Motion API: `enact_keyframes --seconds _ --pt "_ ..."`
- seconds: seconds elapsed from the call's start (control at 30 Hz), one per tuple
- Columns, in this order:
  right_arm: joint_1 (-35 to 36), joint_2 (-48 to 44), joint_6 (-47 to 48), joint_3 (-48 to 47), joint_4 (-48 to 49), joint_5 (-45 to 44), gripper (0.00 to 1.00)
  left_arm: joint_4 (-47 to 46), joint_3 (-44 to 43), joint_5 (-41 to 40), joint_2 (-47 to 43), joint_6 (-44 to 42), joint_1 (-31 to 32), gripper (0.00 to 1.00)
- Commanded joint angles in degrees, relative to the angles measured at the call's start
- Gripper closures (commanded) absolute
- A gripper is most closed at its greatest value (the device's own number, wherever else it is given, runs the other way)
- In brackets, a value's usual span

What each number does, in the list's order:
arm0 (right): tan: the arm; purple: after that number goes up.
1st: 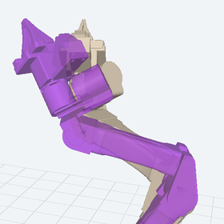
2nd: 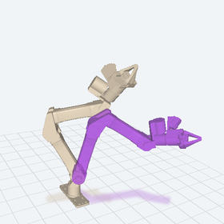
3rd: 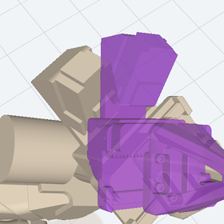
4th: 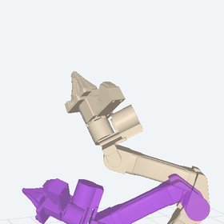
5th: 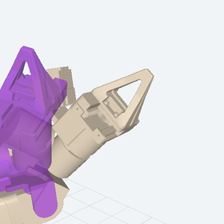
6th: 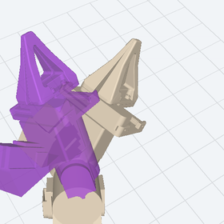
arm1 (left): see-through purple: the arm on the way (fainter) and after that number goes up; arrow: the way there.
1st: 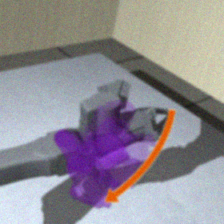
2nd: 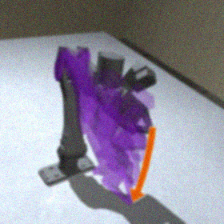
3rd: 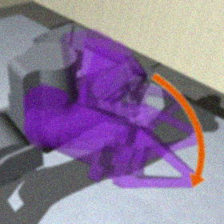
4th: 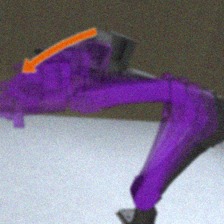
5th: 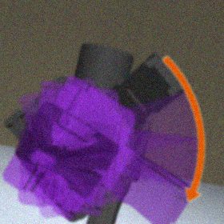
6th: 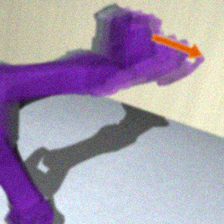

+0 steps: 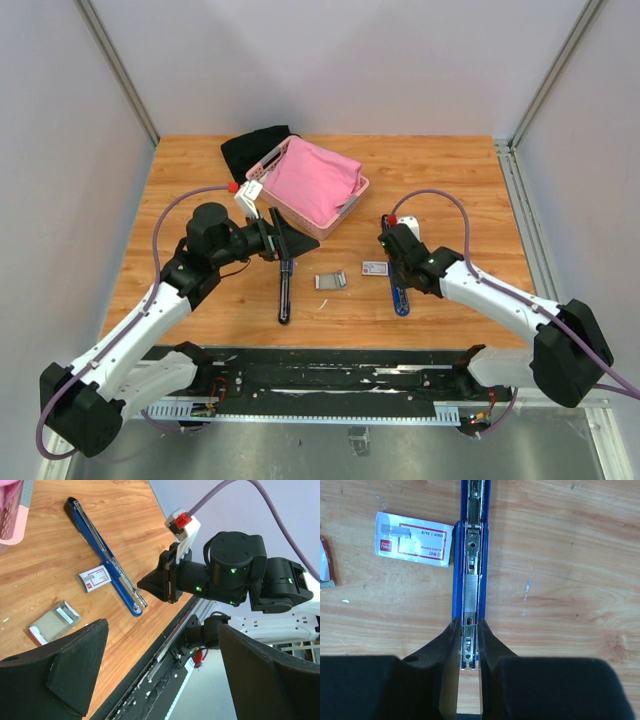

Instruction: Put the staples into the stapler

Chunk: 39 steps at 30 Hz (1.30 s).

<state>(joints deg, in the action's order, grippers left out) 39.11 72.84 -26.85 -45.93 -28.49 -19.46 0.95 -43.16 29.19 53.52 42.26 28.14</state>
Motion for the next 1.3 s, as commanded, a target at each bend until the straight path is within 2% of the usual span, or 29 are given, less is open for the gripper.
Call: enact_keyframes --seconds 0.0,1.27 --pt "1.49 -1.62 -2.94 0.99 -1.27 -1.06 0.93 -1.57 0.35 0.86 0.38 0.09 -0.36 0.04" --pt "3.12 0.19 -6.65 3.36 -0.81 -4.91 0.94 -0.86 1.76 0.34 -2.36 0.84 -0.3 0.04"
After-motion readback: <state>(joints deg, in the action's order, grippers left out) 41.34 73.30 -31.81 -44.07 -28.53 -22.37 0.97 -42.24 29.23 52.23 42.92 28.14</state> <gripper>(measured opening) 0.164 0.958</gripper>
